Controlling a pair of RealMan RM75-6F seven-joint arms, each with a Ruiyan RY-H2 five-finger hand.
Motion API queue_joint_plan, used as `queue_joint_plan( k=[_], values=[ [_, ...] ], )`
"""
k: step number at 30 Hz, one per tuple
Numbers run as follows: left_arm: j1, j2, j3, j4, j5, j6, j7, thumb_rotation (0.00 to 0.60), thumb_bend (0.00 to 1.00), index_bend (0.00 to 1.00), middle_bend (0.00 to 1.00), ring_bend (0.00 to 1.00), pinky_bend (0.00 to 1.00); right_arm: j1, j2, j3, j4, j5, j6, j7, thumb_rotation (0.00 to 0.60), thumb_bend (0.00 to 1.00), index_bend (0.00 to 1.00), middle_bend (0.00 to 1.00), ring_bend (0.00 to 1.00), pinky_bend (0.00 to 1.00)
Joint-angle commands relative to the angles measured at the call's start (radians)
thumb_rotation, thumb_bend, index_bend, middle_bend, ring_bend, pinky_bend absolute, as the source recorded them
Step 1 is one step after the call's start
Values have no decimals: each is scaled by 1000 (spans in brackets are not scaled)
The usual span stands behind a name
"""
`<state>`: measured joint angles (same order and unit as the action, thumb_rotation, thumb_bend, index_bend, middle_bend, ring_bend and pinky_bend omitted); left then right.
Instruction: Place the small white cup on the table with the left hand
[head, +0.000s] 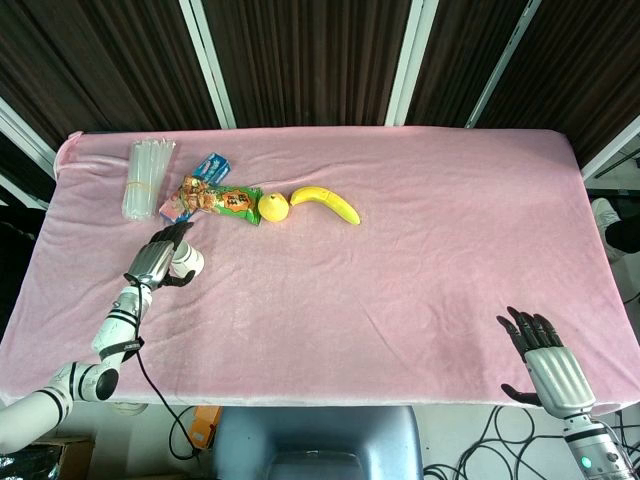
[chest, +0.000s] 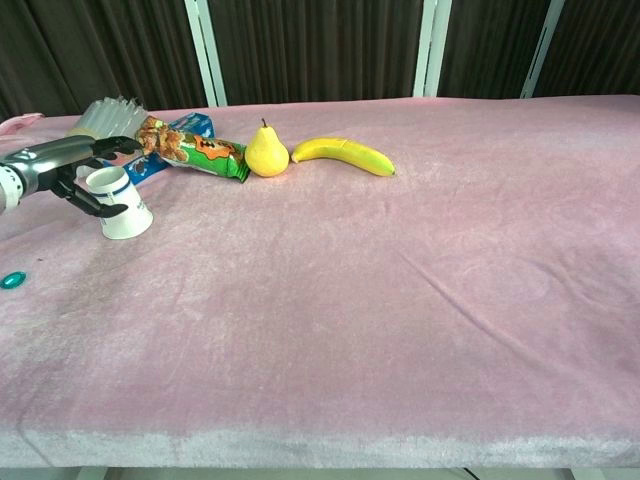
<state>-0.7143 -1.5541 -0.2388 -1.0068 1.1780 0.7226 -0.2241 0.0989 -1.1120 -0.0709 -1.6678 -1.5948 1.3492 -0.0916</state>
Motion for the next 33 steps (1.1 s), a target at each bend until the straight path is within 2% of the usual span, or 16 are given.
queue_joint_plan(
  k=[1,7,11,16,22,29,33],
  values=[
    [0,0,1,-2,-3,7,8,600,356,0,49,0,91,-1,1,0,-1,-2,4,2,600,252,0,0,0,0],
    [-1,-5,1,1,-13,14,19,600,355,7,96,24,96,-1,1,0,-2,-4,5,0,600,252,0,0,0,0],
    [-4,-12,1,20,-28,3,26,600,356,83,148,65,141,-3,3,1,-3,-2,7,0,600,252,0,0,0,0],
    [-5,-33,-2,56,-48,2,37,600,356,234,245,161,272,-5,5,0,-3,-3,10,1,600,252,0,0,0,0],
    [-3,-50,-7,82,-75,2,56,600,386,311,315,247,420,-5,5,0,-4,-1,8,-1,600,253,0,0,0,0],
    [23,-56,-25,67,-69,96,57,600,408,443,447,378,578,-4,3,1,-6,2,3,-10,600,253,0,0,0,0],
    [63,-9,-20,-12,-38,178,57,600,415,449,457,387,589,-4,1,0,-7,3,1,-13,600,253,0,0,0,0]
  ],
)
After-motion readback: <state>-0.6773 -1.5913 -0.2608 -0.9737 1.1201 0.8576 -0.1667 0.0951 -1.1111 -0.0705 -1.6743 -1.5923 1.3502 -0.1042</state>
